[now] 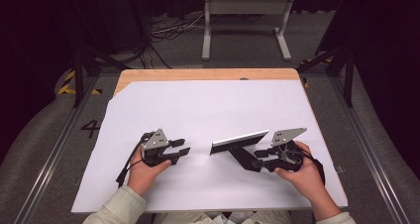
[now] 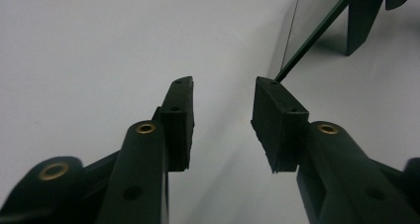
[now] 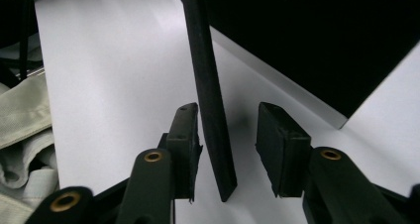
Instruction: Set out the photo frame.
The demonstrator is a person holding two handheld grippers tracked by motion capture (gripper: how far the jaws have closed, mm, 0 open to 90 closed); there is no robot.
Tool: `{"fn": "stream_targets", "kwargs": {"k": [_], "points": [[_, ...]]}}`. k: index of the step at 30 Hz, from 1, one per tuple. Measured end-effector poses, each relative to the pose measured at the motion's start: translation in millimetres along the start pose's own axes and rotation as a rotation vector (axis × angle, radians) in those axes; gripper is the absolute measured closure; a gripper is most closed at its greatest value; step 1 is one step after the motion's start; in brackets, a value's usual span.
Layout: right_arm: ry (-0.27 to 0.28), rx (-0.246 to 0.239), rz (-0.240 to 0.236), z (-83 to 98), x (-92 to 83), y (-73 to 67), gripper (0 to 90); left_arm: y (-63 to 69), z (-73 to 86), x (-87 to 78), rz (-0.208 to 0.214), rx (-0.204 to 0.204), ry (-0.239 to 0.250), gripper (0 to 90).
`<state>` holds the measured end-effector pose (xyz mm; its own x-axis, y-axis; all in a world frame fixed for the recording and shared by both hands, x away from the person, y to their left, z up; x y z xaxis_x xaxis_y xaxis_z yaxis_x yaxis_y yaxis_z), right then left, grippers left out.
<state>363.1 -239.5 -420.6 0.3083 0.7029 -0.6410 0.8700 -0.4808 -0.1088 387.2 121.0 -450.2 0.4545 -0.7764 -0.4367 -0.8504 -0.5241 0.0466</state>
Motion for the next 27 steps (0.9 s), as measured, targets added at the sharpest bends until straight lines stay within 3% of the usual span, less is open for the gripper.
{"fn": "stream_targets", "kwargs": {"k": [4,10,15,27], "points": [[0.033,-0.010,0.029,-1.6,-8.1,-2.5,60.5,-0.8,-2.2,2.0,-0.003,0.005,-0.003,70.3],[0.063,-0.024,0.069,-3.1,-17.7,-6.7,61.7,-1.5,-3.4,4.5,-0.003,0.008,-0.014,89.3],[0.098,-0.035,0.114,-4.6,-28.4,-10.6,64.0,-4.3,-4.1,9.6,-0.019,-0.002,-0.023,90.0],[0.109,-0.055,0.121,-7.1,-35.3,-19.0,65.2,3.2,-10.2,24.7,0.005,0.024,-0.033,90.0]]}}
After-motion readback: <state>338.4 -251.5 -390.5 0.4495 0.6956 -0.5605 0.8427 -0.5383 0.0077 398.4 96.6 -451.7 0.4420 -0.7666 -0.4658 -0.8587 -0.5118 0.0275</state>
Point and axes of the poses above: each handheld gripper's, and its own axes: x roughly forward along the jaws, z roughly out of its underside, y roughly to its right, the point moved 3 cm from there along x, roughly forward along the jaws, and after that the axes turned 3 degrees about y, right-handed, at the moved point
